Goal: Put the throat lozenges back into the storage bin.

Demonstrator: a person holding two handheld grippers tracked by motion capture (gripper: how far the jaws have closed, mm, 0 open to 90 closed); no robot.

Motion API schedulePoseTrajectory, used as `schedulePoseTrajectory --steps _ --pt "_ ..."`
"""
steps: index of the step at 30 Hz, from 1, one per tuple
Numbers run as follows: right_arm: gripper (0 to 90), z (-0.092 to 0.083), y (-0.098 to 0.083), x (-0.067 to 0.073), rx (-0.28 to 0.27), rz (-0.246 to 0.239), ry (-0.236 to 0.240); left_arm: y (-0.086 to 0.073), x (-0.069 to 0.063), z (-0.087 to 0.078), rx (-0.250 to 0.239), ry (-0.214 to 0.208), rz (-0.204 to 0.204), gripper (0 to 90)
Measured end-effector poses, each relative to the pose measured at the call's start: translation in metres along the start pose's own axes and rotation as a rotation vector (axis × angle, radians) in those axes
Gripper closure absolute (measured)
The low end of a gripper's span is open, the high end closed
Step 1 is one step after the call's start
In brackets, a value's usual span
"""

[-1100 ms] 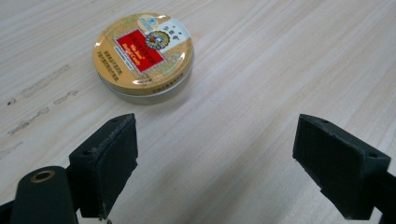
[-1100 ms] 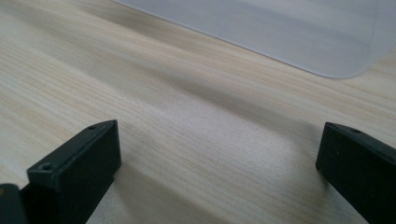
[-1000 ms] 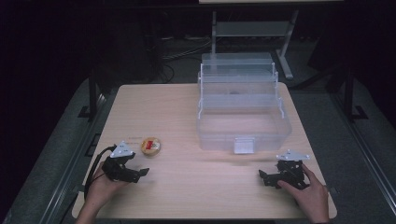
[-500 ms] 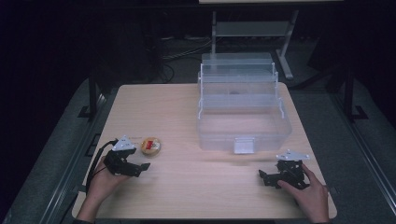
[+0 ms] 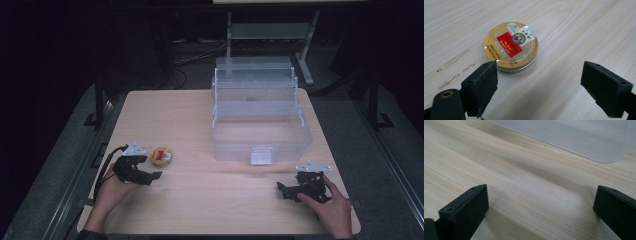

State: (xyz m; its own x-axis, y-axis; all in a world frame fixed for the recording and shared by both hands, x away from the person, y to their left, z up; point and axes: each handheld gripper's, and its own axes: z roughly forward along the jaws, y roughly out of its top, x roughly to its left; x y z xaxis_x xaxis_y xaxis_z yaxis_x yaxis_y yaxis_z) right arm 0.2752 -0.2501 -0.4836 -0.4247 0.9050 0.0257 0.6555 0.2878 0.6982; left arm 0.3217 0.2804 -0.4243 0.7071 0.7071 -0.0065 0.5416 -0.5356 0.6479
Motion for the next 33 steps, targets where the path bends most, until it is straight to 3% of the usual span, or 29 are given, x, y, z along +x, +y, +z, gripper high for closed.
schedulePoseTrajectory --steps 33 --pt "0.0 0.000 0.000 0.000 0.000 0.000 0.000 0.034 0.018 0.011 0.037 -0.003 -0.012 13.6"
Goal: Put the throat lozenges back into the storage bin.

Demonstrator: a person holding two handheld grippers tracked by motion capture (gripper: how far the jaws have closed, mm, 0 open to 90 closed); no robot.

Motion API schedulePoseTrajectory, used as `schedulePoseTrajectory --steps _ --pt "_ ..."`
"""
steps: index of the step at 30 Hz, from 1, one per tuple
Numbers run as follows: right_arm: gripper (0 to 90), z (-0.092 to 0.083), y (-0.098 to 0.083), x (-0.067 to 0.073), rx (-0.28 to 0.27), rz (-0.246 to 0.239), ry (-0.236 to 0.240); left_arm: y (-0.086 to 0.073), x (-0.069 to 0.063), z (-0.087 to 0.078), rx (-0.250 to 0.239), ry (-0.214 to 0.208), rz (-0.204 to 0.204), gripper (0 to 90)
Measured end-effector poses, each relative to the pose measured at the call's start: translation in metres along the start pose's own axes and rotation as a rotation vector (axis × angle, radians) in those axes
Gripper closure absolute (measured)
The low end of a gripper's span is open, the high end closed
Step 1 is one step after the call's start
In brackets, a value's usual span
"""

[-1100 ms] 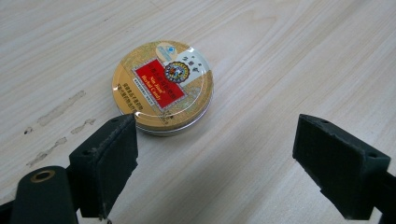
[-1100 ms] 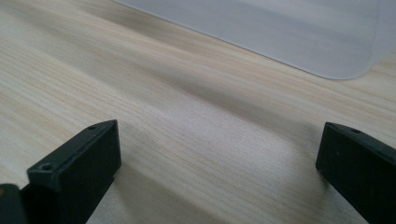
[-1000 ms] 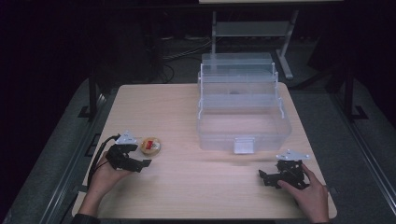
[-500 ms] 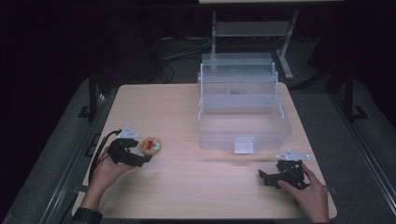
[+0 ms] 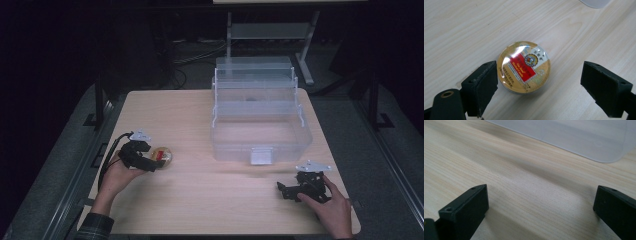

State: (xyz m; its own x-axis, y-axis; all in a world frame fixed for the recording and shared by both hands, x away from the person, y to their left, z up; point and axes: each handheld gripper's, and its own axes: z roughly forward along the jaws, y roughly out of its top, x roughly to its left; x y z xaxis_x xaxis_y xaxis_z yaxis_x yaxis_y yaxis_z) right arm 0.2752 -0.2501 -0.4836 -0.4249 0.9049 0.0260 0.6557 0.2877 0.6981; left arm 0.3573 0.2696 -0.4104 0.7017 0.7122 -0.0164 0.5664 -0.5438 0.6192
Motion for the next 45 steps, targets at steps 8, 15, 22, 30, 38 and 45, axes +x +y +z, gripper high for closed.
schedulePoseTrajectory --steps 8,15,22,30,38,45 --pt "0.0 0.000 0.000 0.000 0.000 0.000 0.000 0.009 0.006 0.004 0.011 -0.005 -0.006 13.6" --pt "0.0 0.000 0.000 0.000 0.000 -0.001 0.001 0.017 0.011 0.007 0.024 -0.003 -0.008 13.6" --pt "0.0 0.000 0.000 0.000 0.000 0.000 0.001 0.022 0.016 0.014 0.046 -0.003 -0.017 13.6" --pt "0.0 0.000 0.000 0.000 0.000 -0.001 0.001 0.024 0.020 0.026 0.093 0.001 -0.021 13.6" --pt "0.0 0.000 0.000 0.000 0.000 -0.001 0.001 0.028 0.019 0.035 0.132 0.014 -0.008 13.5" --pt "0.0 0.000 0.000 0.000 0.001 -0.001 0.001 0.028 0.017 0.043 0.164 0.008 0.001 13.4"
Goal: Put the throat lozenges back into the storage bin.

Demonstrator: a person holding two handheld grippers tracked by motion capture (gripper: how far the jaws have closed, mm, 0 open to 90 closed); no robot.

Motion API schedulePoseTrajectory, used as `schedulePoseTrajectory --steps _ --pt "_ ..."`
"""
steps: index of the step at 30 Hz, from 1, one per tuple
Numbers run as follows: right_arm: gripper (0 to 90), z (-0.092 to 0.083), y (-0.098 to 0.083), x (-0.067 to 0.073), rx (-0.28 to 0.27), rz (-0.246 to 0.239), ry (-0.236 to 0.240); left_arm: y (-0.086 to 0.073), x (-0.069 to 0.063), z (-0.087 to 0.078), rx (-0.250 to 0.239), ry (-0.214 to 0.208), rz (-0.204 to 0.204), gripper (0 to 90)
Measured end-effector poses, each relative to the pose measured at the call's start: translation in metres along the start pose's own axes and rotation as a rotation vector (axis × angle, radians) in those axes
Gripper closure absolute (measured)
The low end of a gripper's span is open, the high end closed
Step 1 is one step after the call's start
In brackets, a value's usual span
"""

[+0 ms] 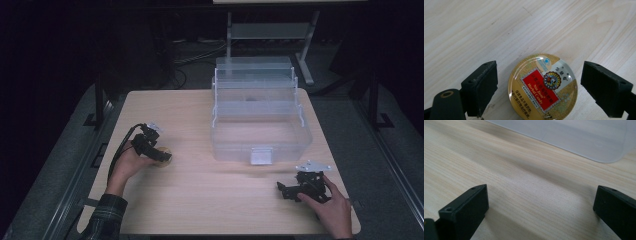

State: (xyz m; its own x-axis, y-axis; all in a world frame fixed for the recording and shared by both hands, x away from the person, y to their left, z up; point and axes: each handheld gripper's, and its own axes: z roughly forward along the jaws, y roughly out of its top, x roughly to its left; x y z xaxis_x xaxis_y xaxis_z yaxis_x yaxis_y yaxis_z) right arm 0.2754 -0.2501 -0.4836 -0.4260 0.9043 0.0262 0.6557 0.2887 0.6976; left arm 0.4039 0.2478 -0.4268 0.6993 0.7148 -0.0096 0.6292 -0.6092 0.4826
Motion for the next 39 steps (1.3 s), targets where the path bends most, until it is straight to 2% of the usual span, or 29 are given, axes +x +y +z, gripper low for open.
schedulePoseTrajectory --steps 11,16,26,39 --pt "0.0 0.000 0.000 0.000 0.000 0.000 0.000 -0.001 -0.002 0.009 0.030 -0.003 0.007 13.1" --pt "0.0 0.000 0.000 0.000 -0.001 0.000 0.000 -0.001 -0.003 0.013 0.061 -0.009 0.014 13.1" --pt "0.0 0.000 0.000 0.000 0.000 0.000 0.000 -0.002 -0.005 0.019 0.092 0.008 0.022 13.1" --pt "0.0 0.000 0.000 0.000 0.000 0.000 0.000 -0.002 -0.005 0.023 0.103 0.017 0.025 16.0"
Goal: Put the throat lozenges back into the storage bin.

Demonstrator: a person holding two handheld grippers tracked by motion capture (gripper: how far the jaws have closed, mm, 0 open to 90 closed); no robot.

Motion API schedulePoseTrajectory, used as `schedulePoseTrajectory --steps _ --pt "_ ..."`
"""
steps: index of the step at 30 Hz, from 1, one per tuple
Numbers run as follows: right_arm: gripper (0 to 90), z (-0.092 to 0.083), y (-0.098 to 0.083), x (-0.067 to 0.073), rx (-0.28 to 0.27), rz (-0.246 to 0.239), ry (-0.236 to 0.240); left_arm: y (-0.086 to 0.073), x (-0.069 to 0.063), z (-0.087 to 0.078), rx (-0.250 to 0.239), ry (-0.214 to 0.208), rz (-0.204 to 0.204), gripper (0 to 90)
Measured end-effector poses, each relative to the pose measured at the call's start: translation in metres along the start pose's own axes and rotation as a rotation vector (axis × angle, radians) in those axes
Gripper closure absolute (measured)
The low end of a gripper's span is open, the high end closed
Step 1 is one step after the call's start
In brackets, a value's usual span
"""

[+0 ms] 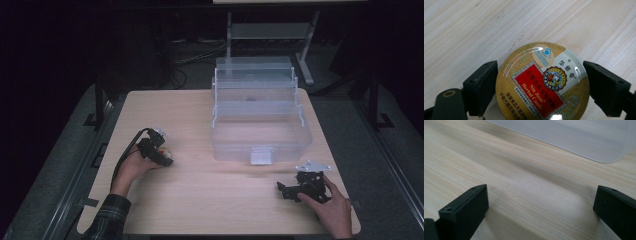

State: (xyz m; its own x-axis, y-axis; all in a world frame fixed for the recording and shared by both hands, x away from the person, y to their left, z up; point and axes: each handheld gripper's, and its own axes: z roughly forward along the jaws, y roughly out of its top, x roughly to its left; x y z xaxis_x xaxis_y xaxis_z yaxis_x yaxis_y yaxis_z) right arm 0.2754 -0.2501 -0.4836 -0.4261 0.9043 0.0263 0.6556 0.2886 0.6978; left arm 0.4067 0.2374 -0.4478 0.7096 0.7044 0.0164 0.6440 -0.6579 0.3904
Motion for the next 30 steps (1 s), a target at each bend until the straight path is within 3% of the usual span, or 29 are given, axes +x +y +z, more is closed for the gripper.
schedulePoseTrajectory --steps 30 --pt "0.0 0.0000 0.0000 0.0000 0.000 0.000 0.000 -0.0013 -0.0001 -0.0070 -0.007 -0.005 0.000 19.4"
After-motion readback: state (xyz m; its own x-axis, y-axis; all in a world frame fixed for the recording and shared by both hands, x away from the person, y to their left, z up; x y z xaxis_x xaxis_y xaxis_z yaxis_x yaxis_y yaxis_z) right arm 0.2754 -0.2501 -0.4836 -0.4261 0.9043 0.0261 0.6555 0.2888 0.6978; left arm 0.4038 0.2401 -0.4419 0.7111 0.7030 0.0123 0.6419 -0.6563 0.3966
